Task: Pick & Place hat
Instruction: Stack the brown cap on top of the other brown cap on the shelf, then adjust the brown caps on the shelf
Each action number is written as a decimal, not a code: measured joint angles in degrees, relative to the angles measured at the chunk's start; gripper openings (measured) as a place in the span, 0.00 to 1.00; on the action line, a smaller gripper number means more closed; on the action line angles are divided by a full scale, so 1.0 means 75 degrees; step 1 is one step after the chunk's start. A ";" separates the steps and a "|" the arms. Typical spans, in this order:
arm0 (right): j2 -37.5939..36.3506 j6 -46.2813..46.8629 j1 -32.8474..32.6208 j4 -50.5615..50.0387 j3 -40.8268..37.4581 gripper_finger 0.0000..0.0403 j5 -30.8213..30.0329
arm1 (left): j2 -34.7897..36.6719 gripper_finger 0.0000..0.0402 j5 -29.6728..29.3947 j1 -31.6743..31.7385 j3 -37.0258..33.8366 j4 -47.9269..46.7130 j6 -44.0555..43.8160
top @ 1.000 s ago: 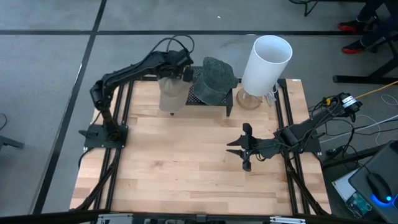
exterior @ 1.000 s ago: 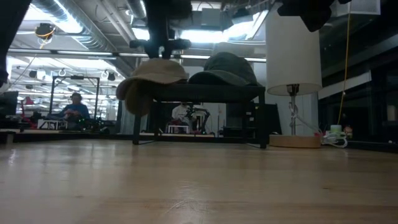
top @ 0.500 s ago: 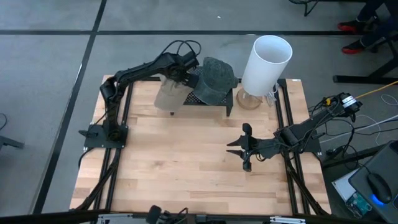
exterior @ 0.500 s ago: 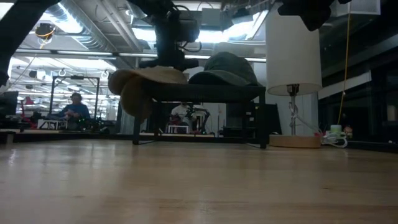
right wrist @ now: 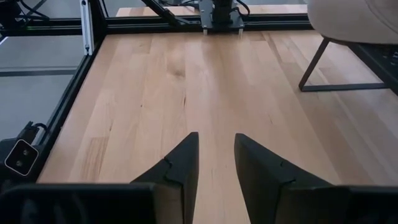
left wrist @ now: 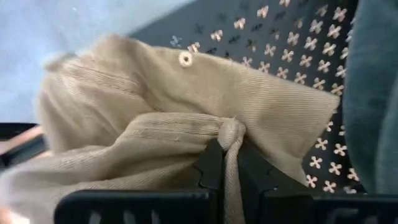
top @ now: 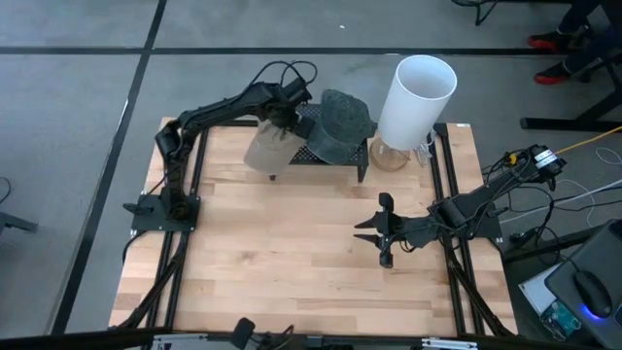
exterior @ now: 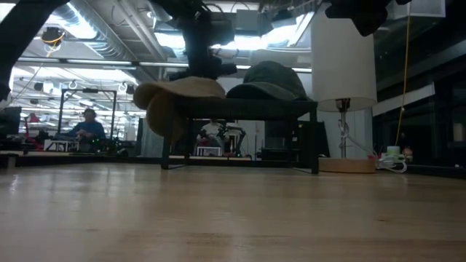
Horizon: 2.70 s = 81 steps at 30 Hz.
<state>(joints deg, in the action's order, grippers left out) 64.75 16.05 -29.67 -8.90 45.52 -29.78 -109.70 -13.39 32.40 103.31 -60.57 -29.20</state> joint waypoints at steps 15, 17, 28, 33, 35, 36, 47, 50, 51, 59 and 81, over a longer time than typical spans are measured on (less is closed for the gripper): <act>0.0000 -0.0003 0.0000 -0.0004 0.0000 0.26 -0.0012 | 0.1419 0.03 -0.0339 -0.0430 0.0003 0.0483 0.0029; 0.0000 0.0006 0.0000 -0.0004 0.0000 0.26 -0.0012 | 0.1435 0.03 -0.0545 -0.0423 0.0003 0.0456 -0.0027; 0.0000 0.0003 0.0000 -0.0001 0.0000 0.26 -0.0017 | 0.1438 0.10 -0.1906 -0.0226 0.0003 0.0446 -0.0733; 0.0000 0.0001 0.0000 -0.0001 0.0000 0.26 -0.0017 | 0.1397 0.19 -0.1606 -0.0189 0.0003 0.0425 -0.0809; 0.0000 0.0000 0.0000 0.0002 0.0000 0.26 -0.0017 | 0.1391 0.22 -0.1475 -0.0192 0.0003 0.0400 -0.0752; 0.0000 0.0000 0.0000 0.0002 0.0000 0.26 -0.0017 | 0.1391 0.24 -0.1450 -0.0192 0.0003 0.0408 -0.0740; 0.0000 -0.0021 0.0000 0.0002 0.0000 0.26 -0.0023 | 0.1586 0.42 -0.1772 -0.0157 0.0434 0.0504 0.0406; 0.0000 -0.0029 0.0000 0.0002 0.0000 0.26 -0.0024 | 0.1771 0.42 -0.1869 -0.0210 0.0659 0.0510 0.0580; 0.0000 -0.0030 0.0000 0.0002 0.0000 0.26 -0.0026 | 0.1860 0.42 -0.1860 -0.0221 0.0705 0.0510 0.0641; 0.0000 -0.0032 0.0000 -0.0001 0.0000 0.26 -0.0023 | 0.2988 0.42 -0.1879 -0.0963 0.0732 0.0117 0.1406; 0.0000 -0.0025 0.0001 -0.0023 0.0000 0.26 -0.0023 | 0.4951 0.43 -0.5469 -0.8236 -0.5302 -0.1452 -0.2189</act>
<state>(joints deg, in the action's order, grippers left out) 64.75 15.87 -29.66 -9.07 45.52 -29.95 -72.57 -54.41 -29.36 63.54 -71.46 -45.62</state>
